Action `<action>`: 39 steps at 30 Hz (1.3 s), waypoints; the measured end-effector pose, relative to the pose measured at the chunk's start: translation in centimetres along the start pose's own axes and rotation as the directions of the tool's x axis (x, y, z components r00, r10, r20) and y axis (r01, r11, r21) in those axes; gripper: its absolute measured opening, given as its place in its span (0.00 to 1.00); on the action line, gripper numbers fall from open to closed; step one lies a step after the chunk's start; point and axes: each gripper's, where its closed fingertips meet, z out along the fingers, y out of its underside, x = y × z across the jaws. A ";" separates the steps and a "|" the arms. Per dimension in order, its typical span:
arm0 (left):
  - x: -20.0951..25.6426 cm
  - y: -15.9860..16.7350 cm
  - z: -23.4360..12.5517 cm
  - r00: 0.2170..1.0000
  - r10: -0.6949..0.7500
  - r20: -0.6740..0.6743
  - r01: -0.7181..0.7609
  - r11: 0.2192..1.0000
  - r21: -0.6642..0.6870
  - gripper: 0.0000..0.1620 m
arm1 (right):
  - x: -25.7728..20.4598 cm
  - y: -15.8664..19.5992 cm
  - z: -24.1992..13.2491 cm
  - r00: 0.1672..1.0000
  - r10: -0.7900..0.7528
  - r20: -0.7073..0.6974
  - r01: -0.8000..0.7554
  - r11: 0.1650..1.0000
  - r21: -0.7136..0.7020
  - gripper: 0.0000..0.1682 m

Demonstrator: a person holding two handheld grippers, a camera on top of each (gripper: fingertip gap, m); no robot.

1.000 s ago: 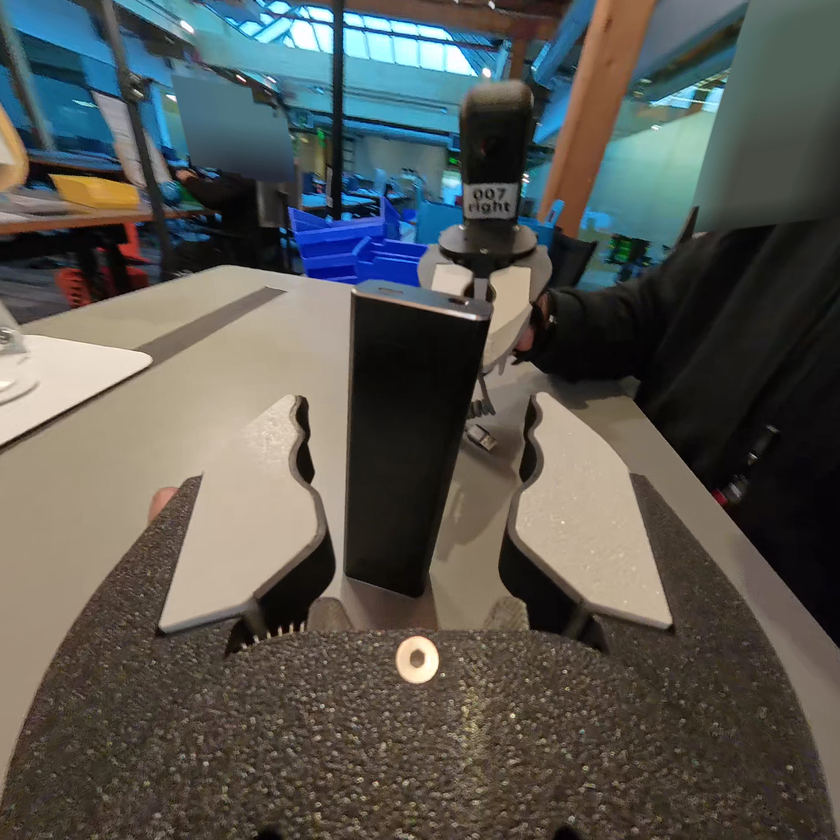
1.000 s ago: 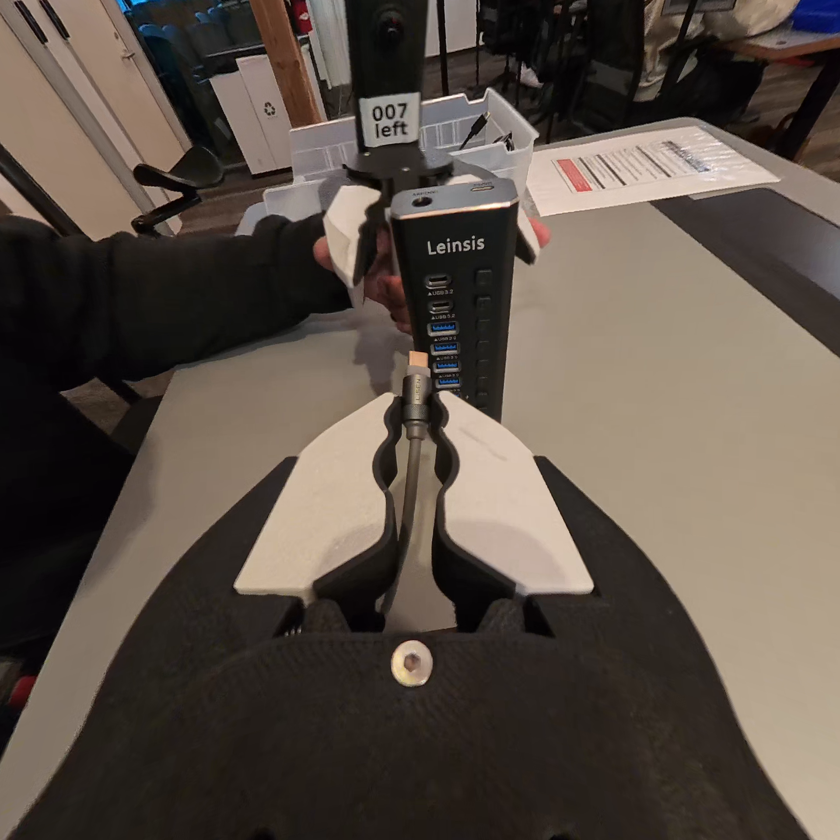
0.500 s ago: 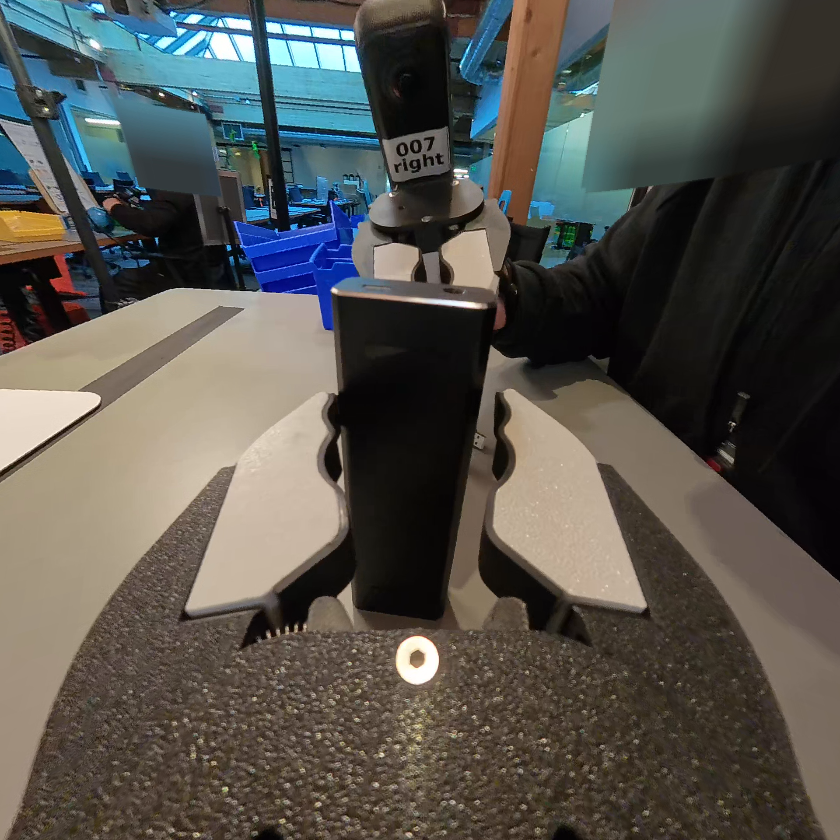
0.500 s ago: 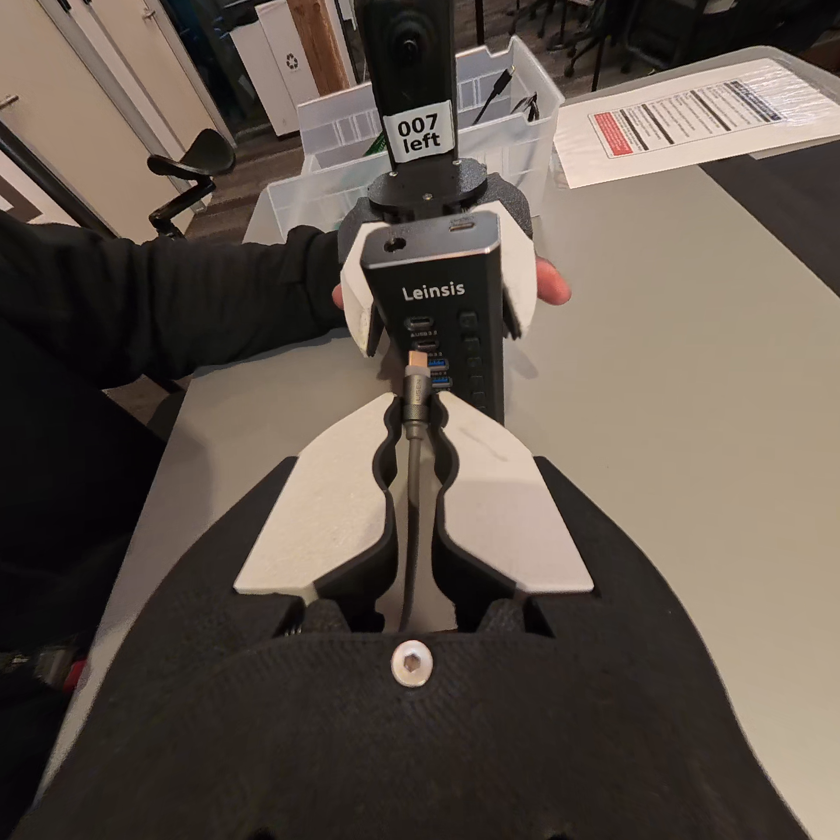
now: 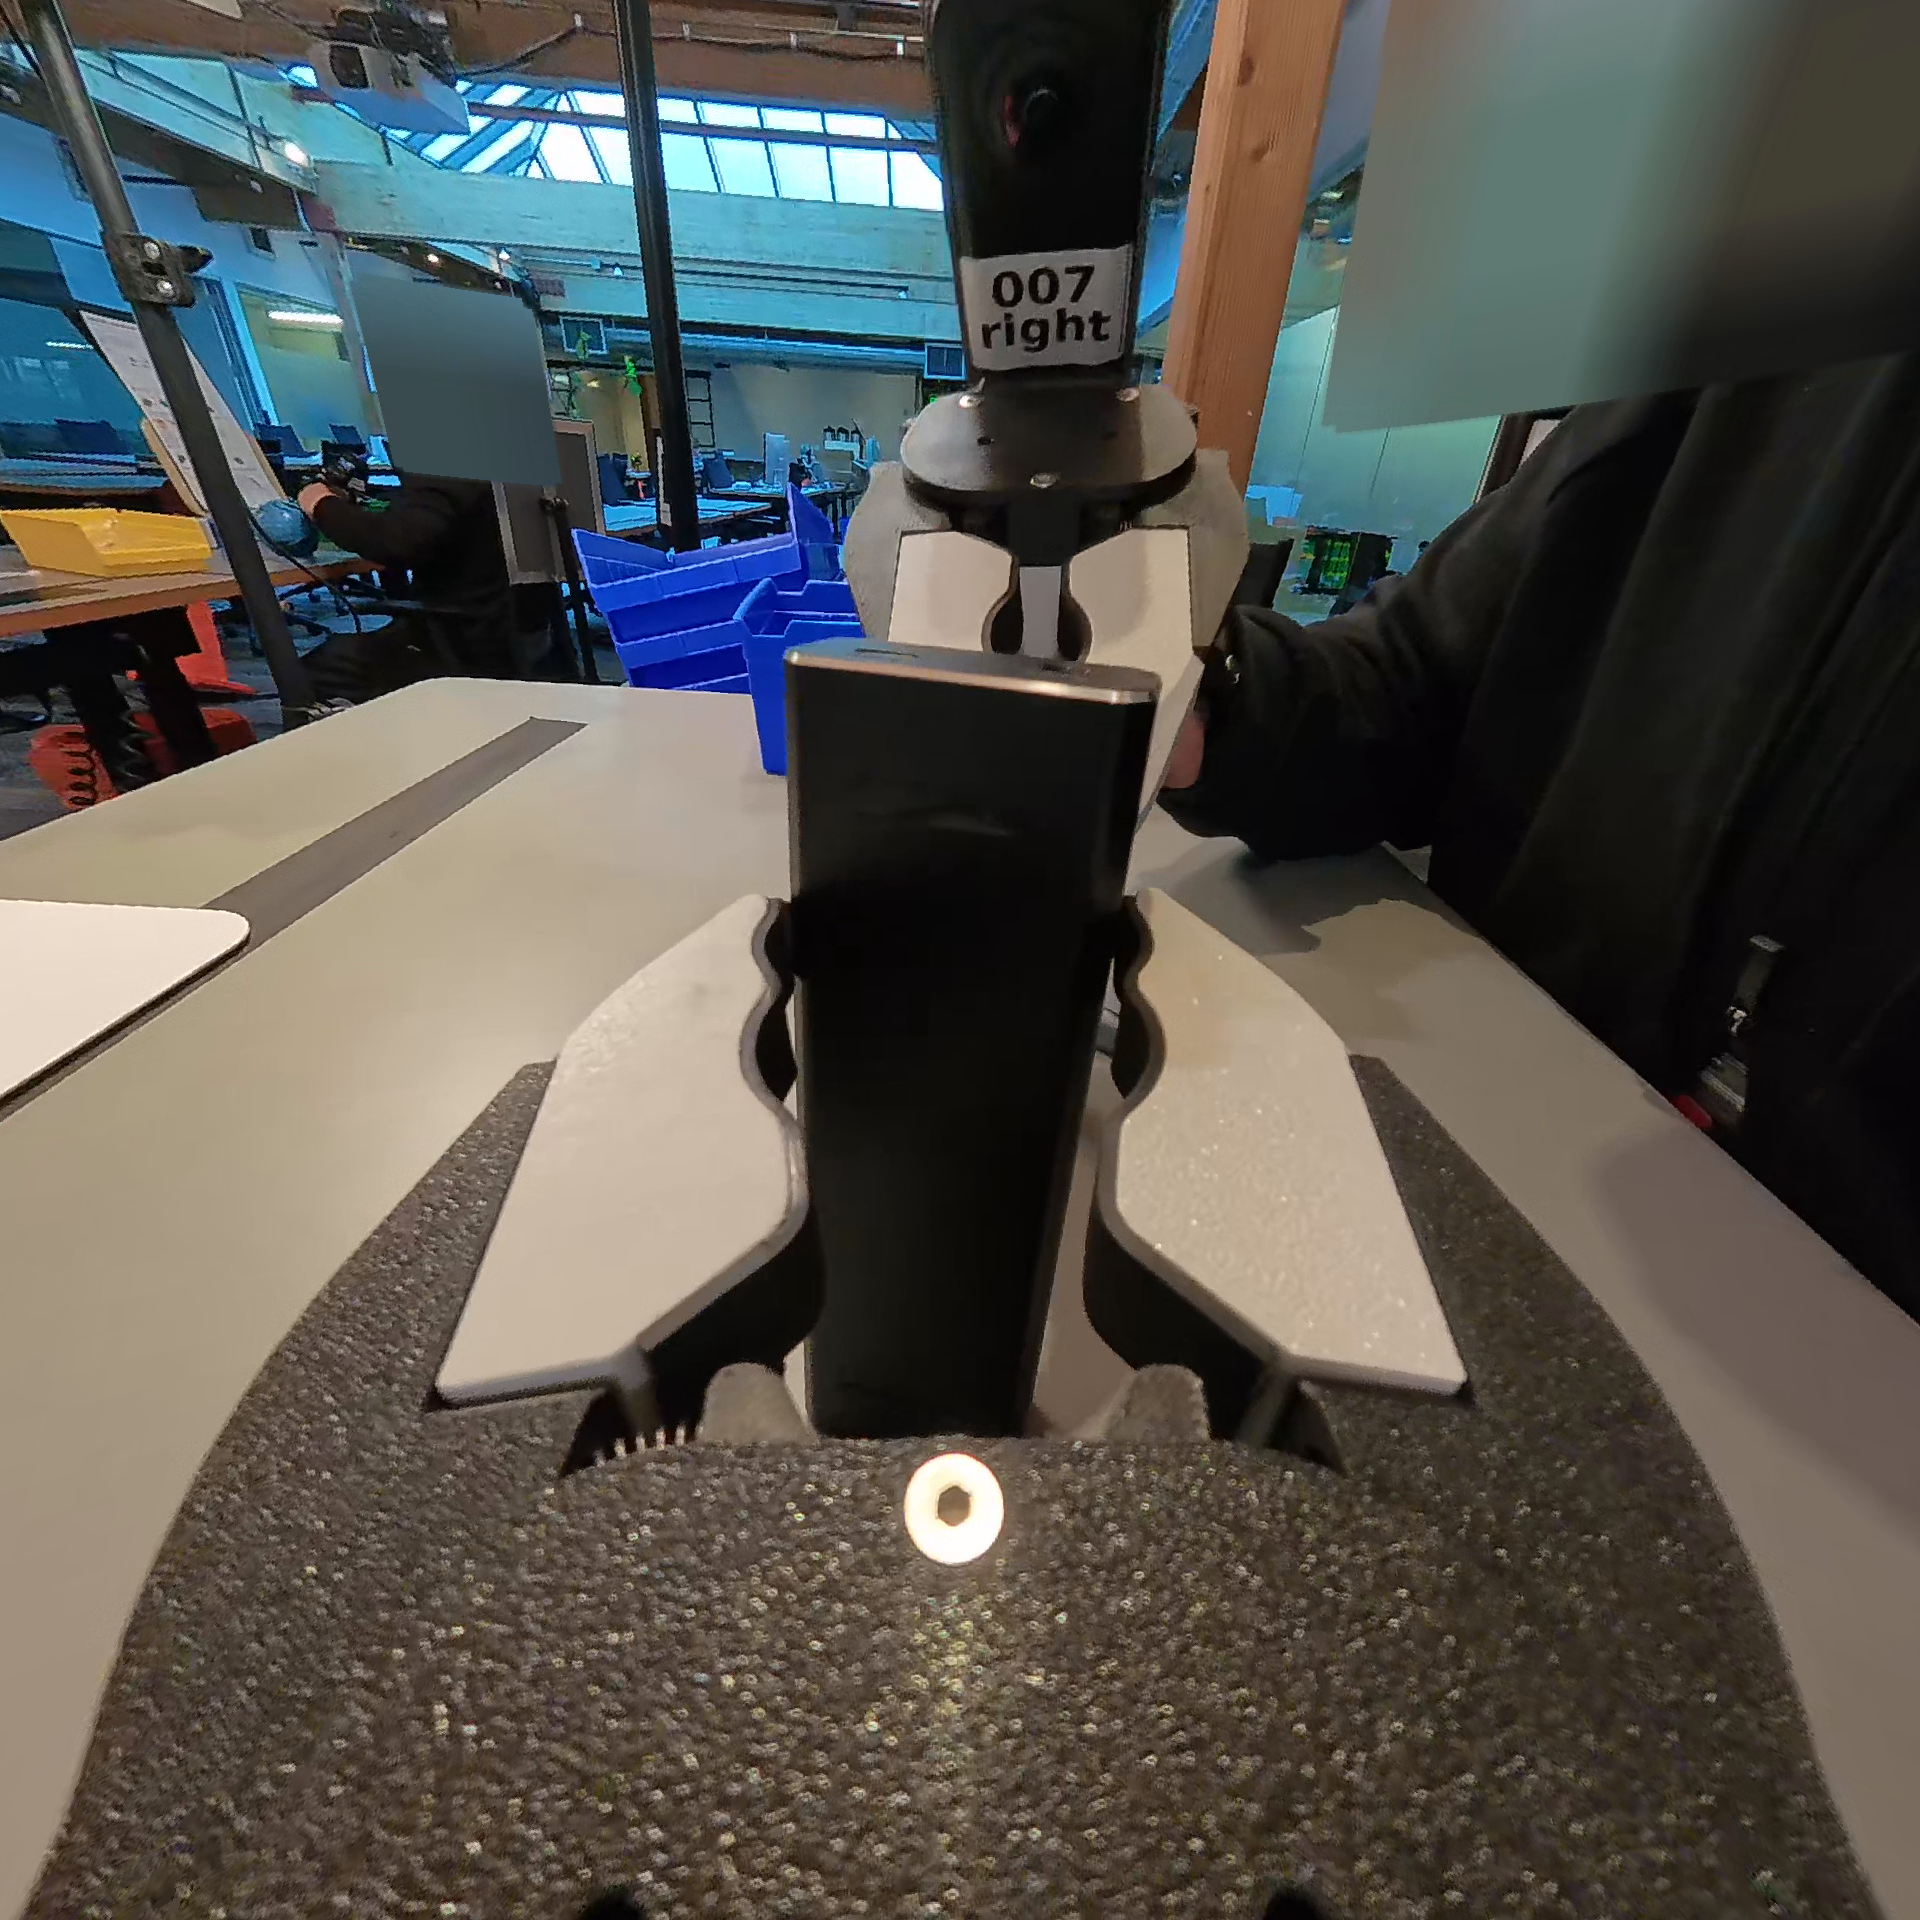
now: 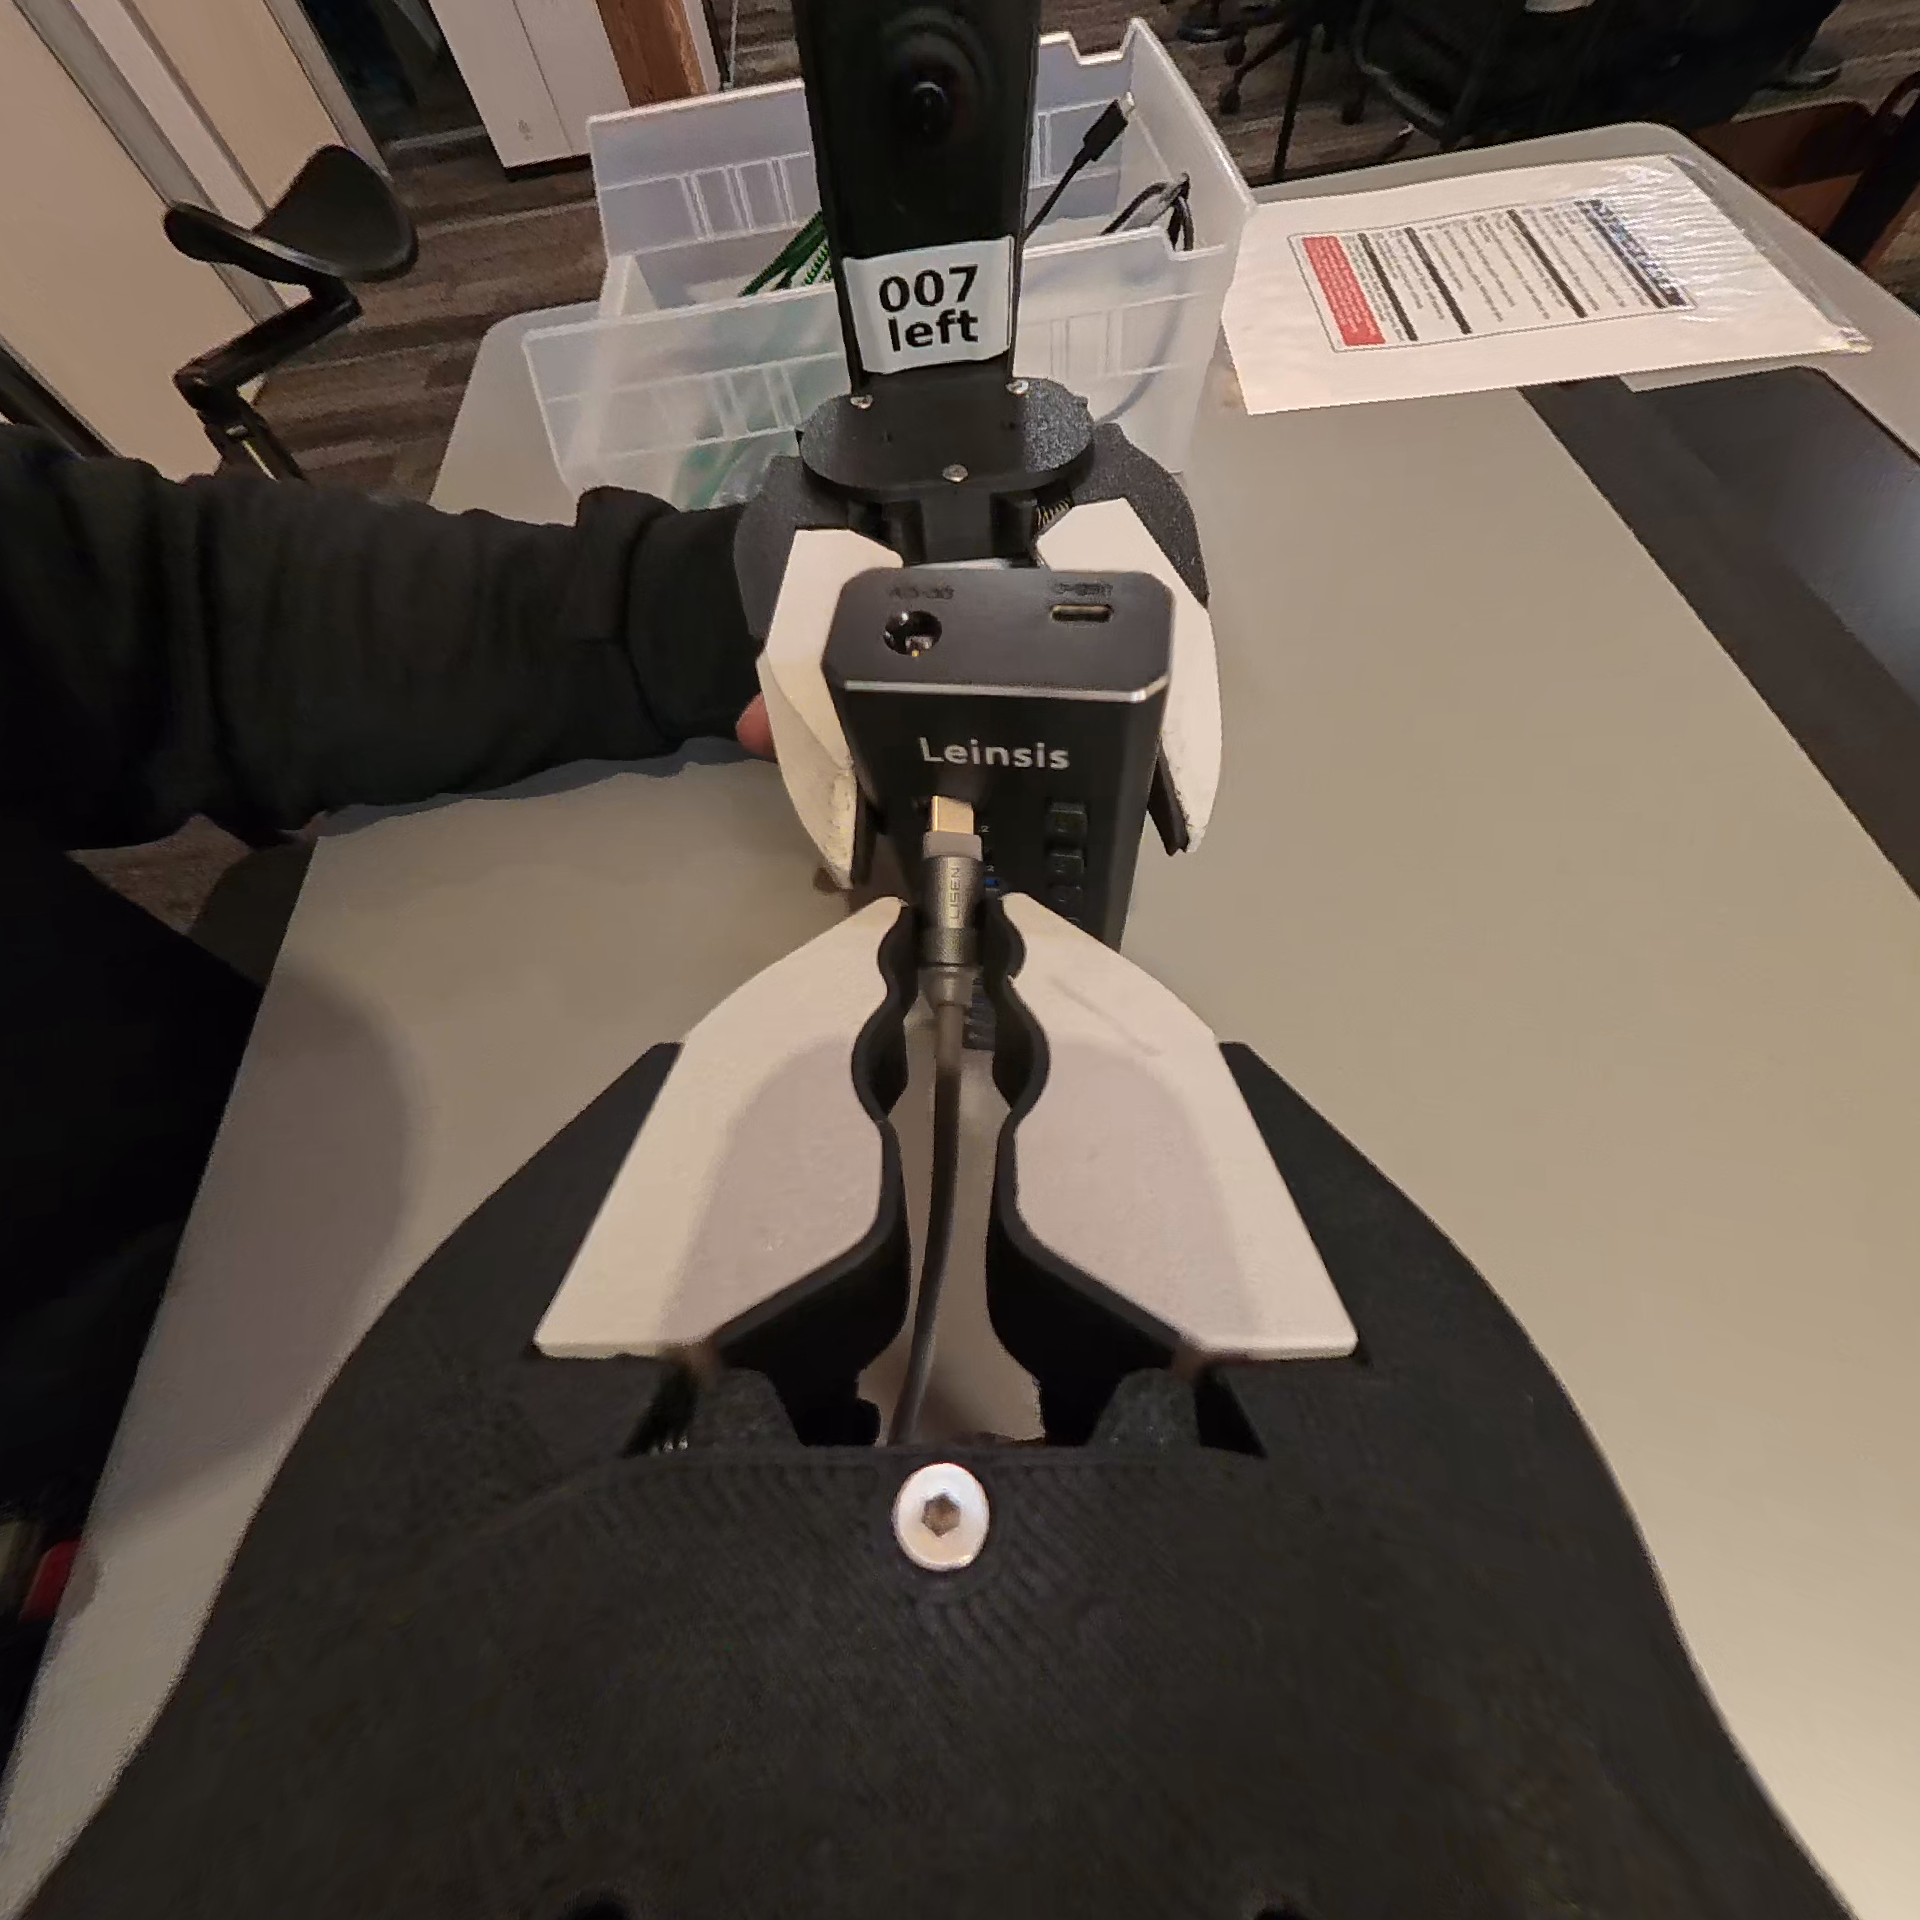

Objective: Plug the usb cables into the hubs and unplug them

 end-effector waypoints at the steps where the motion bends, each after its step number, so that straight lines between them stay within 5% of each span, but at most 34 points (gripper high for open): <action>1: 0.0 0.0 0.0 1.000 0.004 0.003 -0.004 1.000 -0.006 0.37 | 0.0 0.0 0.0 1.000 -0.011 -0.011 0.011 1.000 -0.009 0.06; 18: 0.5 -0.3 2.5 0.991 -0.117 0.057 0.119 0.992 -0.033 0.36 | 0.8 1.1 -1.7 0.962 -0.249 -0.110 0.220 0.949 -0.226 0.06; 39: 0.6 0.5 3.3 0.987 -0.032 0.160 0.053 0.990 -0.132 0.36 | 0.9 3.0 -2.7 0.977 -0.209 -0.051 0.186 0.941 -0.284 0.06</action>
